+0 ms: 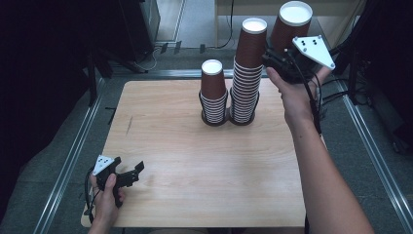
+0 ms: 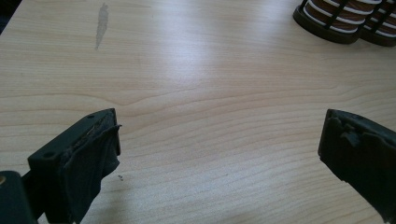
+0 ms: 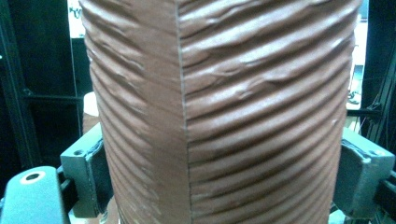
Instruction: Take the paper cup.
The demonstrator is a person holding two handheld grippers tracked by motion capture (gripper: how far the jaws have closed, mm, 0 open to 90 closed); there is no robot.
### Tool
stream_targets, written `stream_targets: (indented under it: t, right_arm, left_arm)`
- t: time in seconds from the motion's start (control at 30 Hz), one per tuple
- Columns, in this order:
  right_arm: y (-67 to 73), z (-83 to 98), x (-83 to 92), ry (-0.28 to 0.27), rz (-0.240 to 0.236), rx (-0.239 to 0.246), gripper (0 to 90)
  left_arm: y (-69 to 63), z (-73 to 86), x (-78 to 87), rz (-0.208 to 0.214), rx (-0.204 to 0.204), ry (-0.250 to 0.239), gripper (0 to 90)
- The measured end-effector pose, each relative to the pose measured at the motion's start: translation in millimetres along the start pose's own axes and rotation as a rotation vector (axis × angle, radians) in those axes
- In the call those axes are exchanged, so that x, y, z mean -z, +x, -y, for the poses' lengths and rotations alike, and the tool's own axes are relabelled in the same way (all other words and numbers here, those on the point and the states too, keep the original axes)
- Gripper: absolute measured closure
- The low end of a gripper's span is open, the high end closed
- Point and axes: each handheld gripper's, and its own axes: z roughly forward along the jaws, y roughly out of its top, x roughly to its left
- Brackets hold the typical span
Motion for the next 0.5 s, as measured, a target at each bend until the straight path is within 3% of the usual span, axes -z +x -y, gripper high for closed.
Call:
stream_targets:
  t: [0.27,0.43,0.5]
  right_arm:
    - [-4.4,13.8,16.8,0.008,-0.015,-0.001,11.8]
    - [-5.1,30.7,30.8,0.021,-0.004,0.058,11.8]
    - [-5.3,33.2,33.2,0.023,-0.005,0.059,11.8]
  left_arm:
    - [-0.1,0.0,0.0,0.000,0.000,-0.002,0.0]
    - [-0.5,0.1,0.0,-0.003,0.001,-0.003,0.0]
    - [-0.8,0.2,0.1,-0.006,-0.001,-0.006,0.0]
